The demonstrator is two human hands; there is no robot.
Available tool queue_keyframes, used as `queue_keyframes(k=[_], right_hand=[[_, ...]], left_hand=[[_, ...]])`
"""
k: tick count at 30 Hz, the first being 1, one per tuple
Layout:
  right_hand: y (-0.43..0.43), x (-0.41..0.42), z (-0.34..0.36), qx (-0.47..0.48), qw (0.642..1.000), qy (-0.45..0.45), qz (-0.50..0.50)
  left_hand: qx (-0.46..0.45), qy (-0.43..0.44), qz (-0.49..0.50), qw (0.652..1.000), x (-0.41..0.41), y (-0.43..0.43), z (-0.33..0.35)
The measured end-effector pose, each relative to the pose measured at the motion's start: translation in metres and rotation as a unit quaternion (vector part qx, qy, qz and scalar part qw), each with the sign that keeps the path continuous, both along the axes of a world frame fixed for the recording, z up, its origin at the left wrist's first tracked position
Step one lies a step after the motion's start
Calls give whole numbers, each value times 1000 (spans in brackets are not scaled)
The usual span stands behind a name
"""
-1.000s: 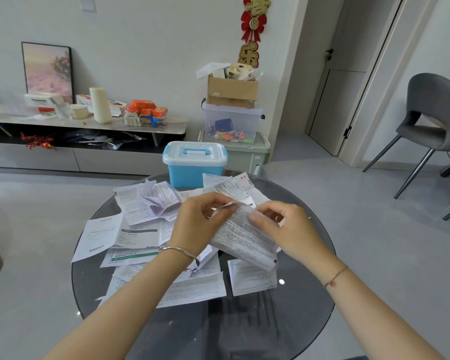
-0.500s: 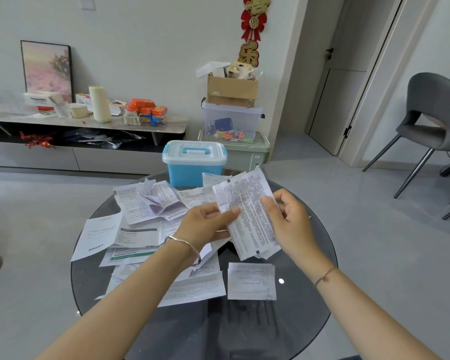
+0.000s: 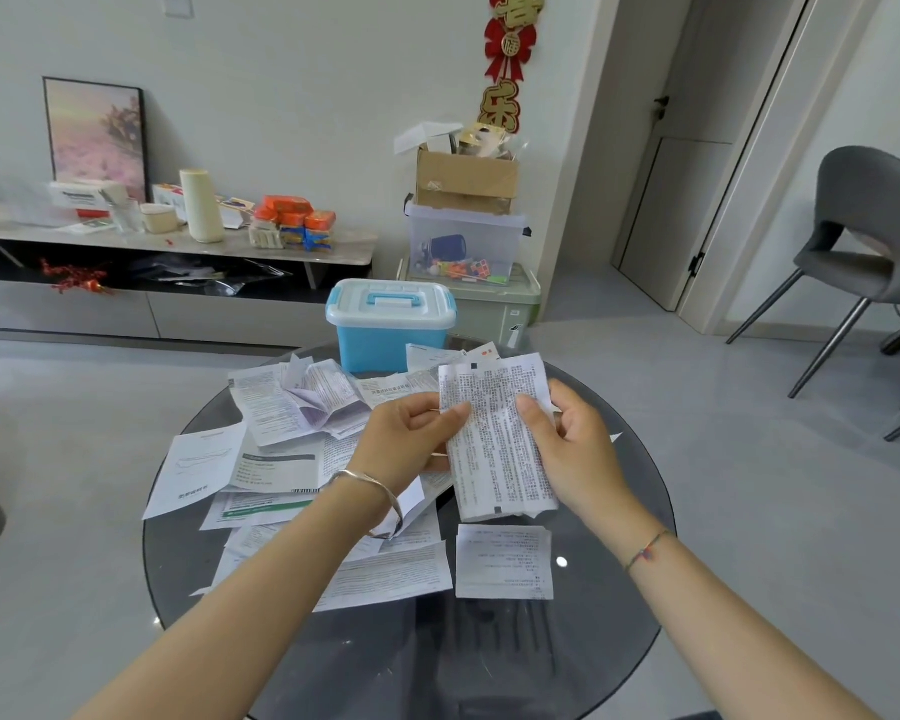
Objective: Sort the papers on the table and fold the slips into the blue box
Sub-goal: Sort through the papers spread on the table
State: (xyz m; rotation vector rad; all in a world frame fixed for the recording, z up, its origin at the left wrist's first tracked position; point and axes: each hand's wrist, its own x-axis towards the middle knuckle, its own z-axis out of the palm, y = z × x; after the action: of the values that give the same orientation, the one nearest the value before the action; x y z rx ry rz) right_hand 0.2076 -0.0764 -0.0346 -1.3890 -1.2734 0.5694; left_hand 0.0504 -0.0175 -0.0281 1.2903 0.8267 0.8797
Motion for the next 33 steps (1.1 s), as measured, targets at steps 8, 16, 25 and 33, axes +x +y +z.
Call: queue_keyframes(k=[8, 16, 25, 33], right_hand=[[3, -1, 1, -21, 999, 28, 12], [4, 3, 2, -43, 998, 21, 36], [5, 4, -1, -24, 999, 29, 24], [5, 7, -3, 4, 999, 49, -16]], left_hand=[[-20, -10, 19, 1000, 0, 3, 8], [-22, -13, 32, 999, -2, 5, 9], [-27, 26, -6, 999, -2, 5, 3], [-46, 44, -82, 995, 0, 3, -1]])
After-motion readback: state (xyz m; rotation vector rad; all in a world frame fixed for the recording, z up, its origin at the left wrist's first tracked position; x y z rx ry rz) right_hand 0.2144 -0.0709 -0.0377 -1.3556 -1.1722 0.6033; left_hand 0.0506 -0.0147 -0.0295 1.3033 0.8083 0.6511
